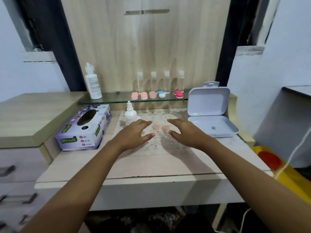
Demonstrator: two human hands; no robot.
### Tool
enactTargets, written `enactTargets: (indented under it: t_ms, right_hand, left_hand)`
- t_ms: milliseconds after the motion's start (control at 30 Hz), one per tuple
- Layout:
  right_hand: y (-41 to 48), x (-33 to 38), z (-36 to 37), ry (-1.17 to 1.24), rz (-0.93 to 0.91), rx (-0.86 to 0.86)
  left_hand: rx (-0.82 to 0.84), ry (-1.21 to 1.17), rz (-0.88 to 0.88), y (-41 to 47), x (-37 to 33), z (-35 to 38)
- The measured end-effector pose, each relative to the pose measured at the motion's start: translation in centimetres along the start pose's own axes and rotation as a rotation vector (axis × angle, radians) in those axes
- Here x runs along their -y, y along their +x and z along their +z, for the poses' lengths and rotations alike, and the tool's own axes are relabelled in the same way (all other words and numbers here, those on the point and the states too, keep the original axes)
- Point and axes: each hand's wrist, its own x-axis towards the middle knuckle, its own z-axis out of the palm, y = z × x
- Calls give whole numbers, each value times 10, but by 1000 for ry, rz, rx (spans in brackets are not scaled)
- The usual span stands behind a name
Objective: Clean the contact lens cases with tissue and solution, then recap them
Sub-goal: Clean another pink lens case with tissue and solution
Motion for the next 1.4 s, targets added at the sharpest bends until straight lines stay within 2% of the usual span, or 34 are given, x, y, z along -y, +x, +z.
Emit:
enactTargets:
  t_ms: [233,467,767,833,967,1067,1133,1267,1333,1400]
  right_hand:
    - [8,-14,27,-9,49,-25]
    - [17,-5,52,-21,63,-134]
    - [24,-3,62,-37,57,-154]
    - [23,-3,63,-28,56,-165]
    - [22,-5,64,-23,57,-175]
    - [22,-6,65,-22,56,-173]
    - [21,-5,65,-8,53,-186]
    - [21,-5,65,-7,44,-200]
    - [21,-5,65,-12,44,-206]
    - [21,-6,66,-17,41,-215]
  left_hand:
    - [-9,-25,-39,7,15,27]
    - [-68,27,-3,15,22,40]
    - [-107,24,36,16,28,44]
    - [-168,-1,45,12,27,45]
    - [-506,-49,33,3,24,38]
    - [-692,-193,-114,8,24,31]
    - [-741,-300,-271,15,26,27]
    - [-573,-631,-479,32,44,29]
    - [-499,-813,-495,36,49,32]
    - [-480,-858,-476,37,50,34]
